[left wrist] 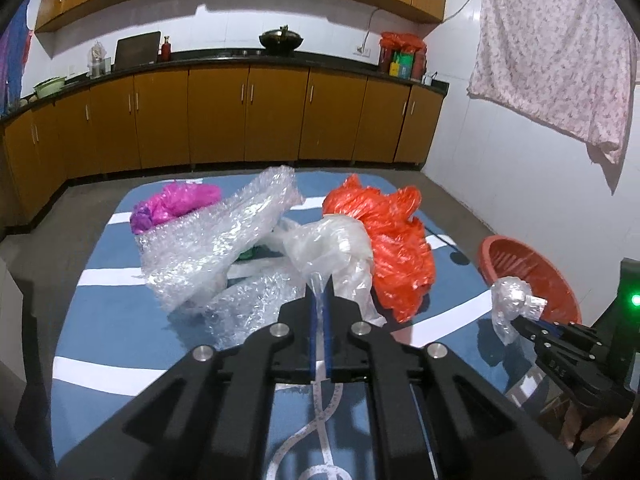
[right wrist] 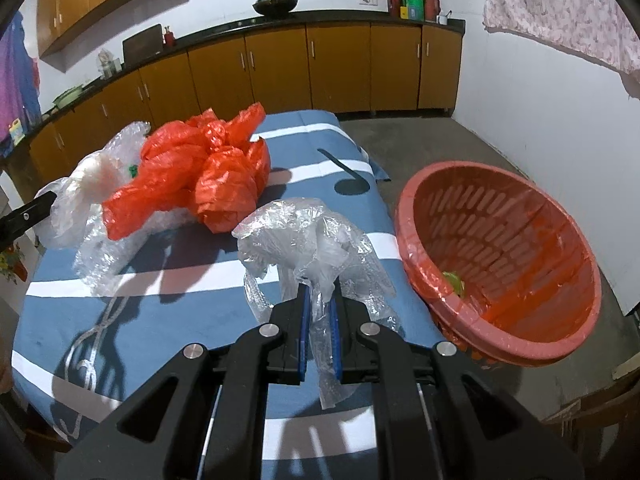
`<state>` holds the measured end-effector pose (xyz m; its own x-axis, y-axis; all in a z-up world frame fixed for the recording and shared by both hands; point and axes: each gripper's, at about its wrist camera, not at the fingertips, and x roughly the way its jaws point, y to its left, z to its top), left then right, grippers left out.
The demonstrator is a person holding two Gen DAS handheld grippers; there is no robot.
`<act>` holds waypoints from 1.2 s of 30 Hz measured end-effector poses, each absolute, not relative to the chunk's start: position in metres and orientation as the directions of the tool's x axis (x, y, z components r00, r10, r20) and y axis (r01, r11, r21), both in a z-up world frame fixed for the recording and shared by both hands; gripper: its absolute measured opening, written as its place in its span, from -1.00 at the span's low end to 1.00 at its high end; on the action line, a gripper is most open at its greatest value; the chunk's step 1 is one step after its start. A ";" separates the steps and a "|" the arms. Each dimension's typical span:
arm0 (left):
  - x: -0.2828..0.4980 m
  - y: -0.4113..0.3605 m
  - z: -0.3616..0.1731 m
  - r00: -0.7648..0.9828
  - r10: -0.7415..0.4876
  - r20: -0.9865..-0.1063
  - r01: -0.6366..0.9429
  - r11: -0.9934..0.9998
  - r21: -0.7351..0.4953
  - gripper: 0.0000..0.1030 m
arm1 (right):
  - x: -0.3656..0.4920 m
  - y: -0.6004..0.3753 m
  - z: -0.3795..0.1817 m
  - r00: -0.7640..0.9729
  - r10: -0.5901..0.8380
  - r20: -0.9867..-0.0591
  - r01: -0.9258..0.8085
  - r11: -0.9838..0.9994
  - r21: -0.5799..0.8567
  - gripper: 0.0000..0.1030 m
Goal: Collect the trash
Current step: 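Grasp a clear plastic bag with the right gripper while the left grasps another clear bag, then carry both clear bags over the orange basket and open both grippers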
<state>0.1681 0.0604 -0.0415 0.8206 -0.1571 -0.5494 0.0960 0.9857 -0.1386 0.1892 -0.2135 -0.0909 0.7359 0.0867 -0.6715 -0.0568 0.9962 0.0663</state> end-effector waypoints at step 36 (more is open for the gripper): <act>0.137 0.022 0.024 0.881 -0.249 -0.403 0.203 0.967 -0.154 -0.92 | 0.173 -0.254 -0.025 0.846 -0.012 -0.534 0.029 0.999 0.023 -0.81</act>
